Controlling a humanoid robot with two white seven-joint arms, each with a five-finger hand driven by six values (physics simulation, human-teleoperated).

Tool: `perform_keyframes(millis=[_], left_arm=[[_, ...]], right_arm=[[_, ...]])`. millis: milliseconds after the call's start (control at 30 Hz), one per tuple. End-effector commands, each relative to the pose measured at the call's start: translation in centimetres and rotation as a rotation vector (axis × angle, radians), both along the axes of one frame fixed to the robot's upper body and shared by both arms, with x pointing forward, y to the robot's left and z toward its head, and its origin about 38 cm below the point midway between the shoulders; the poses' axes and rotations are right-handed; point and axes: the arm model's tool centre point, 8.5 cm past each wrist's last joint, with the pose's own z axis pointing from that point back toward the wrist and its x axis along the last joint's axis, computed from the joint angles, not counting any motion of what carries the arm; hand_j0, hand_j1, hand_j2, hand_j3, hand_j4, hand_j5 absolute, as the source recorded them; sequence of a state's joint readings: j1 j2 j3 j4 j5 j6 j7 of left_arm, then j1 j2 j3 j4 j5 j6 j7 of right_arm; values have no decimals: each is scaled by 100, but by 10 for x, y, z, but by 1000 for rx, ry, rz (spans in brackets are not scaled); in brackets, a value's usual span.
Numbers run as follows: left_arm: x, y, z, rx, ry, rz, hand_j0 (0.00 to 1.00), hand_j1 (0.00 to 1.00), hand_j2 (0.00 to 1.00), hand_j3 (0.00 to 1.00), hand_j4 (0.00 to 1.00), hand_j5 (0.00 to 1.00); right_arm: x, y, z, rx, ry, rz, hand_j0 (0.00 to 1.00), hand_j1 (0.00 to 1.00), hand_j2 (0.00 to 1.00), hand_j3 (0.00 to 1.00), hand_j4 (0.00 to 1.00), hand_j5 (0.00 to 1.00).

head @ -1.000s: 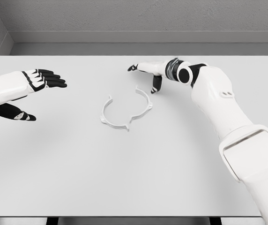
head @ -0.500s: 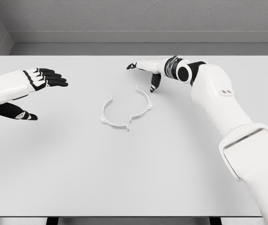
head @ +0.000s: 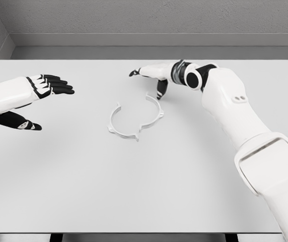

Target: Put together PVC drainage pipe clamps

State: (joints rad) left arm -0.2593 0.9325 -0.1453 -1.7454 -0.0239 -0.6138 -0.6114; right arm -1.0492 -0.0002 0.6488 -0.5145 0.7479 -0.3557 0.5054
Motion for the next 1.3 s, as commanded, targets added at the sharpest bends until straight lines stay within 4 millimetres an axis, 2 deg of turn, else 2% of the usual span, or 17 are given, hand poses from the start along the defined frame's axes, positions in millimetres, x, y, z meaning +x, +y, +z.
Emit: perform_keyframes(millis=[0, 333, 500, 1000, 1133, 1200, 1267], left_arm=[[0, -2, -1, -14, 4, -3, 100, 100, 100, 100, 100, 100], [0, -6, -4, -30, 7, -9, 100, 100, 100, 100, 100, 100], [2, -13, -10, -61, 7, -15, 100, 100, 100, 100, 100, 100], [3, -12, -7, -60, 3, -12, 100, 100, 100, 100, 100, 100], [3, -12, -8, -60, 4, -13, 100, 100, 100, 100, 100, 100], [2, -12, -7, -59, 3, -14, 100, 100, 100, 100, 100, 100], [2, -12, -6, -57, 1, -15, 100, 100, 100, 100, 100, 100]], right_arm=[[-3, 5, 1, 3, -5, 39, 100, 100, 100, 100, 100, 100], [-12, 27, 10, -19, -55, 158, 100, 100, 100, 100, 100, 100], [-15, 30, 10, -22, -58, 190, 100, 100, 100, 100, 100, 100], [-17, 36, 14, -19, -75, 216, 100, 100, 100, 100, 100, 100], [-1, 21, 42, 54, -100, 143, 100, 100, 100, 100, 100, 100], [-4, 26, 45, 64, -109, 177, 100, 100, 100, 100, 100, 100], [-10, 29, 61, 146, -152, 259, 100, 100, 100, 100, 100, 100]])
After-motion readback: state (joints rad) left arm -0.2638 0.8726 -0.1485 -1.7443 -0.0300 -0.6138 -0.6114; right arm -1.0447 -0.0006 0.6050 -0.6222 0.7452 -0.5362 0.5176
